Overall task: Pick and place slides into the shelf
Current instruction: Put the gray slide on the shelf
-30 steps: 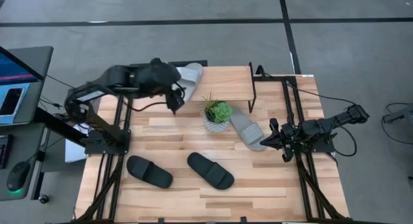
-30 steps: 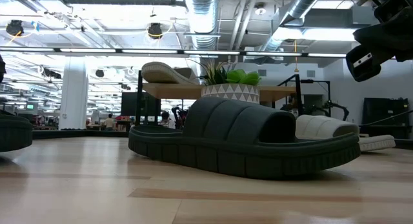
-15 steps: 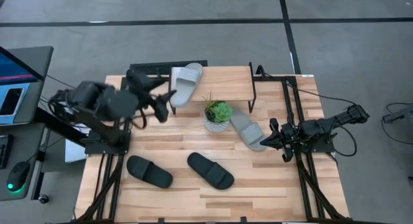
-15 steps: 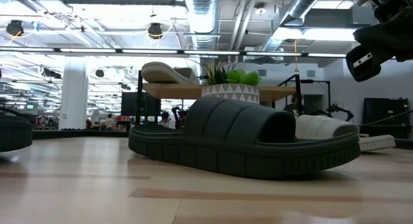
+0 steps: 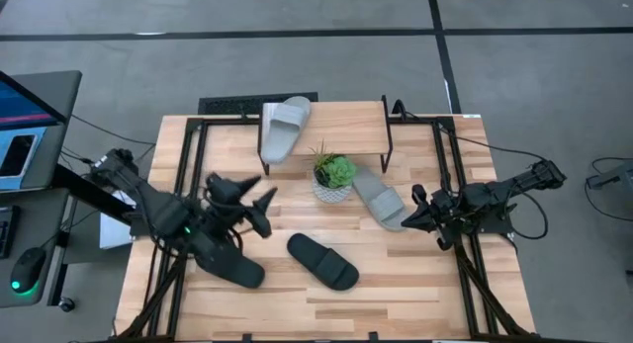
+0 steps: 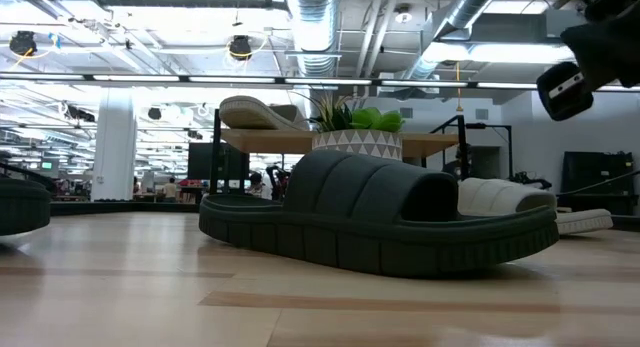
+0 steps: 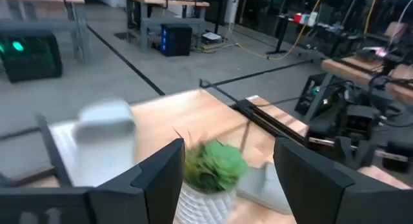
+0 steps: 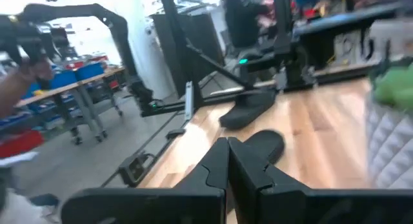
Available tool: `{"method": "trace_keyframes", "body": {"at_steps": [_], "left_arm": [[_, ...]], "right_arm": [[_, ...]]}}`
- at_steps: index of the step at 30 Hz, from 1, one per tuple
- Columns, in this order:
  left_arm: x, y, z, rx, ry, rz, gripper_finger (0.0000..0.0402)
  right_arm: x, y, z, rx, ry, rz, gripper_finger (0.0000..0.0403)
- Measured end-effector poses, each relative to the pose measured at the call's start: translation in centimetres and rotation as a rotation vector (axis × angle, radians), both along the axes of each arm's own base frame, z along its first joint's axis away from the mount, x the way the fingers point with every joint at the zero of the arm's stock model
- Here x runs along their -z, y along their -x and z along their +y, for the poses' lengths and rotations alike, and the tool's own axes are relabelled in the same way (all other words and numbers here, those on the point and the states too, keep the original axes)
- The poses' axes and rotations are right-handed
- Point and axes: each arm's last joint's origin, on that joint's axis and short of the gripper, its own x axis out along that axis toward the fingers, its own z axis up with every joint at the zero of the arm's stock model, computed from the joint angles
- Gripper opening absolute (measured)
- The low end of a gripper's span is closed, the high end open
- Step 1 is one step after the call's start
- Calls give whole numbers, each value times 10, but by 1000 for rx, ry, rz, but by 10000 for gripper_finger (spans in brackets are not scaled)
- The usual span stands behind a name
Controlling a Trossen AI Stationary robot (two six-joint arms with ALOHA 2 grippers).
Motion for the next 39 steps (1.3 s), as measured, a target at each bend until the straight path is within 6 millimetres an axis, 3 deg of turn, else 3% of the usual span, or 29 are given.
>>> {"method": "trace_keyframes", "body": {"at_steps": [7,12,18,22,27,31,36,39], "left_arm": [[48,-12,-10,-11,48,-81,223],[62,-13,-10,10,149,-79,223],[62,-14,-13,129,202,60,223],[60,-13,-19,255,177,188,223],[53,-12,-25,379,148,282,223],[47,-10,-30,434,91,317,223],[46,-8,-32,461,49,346,224],[46,-6,-33,477,23,365,224]], "right_arm": [[5,0,0,-4,-126,118,0],[6,0,0,-5,-130,135,0],[6,0,0,8,-221,169,0],[8,-2,0,40,-174,200,0],[4,7,-9,253,17,543,0],[-18,4,-10,357,30,609,0],[-39,-8,-9,496,-150,595,0],[-40,-10,-9,565,-306,656,0]]}}
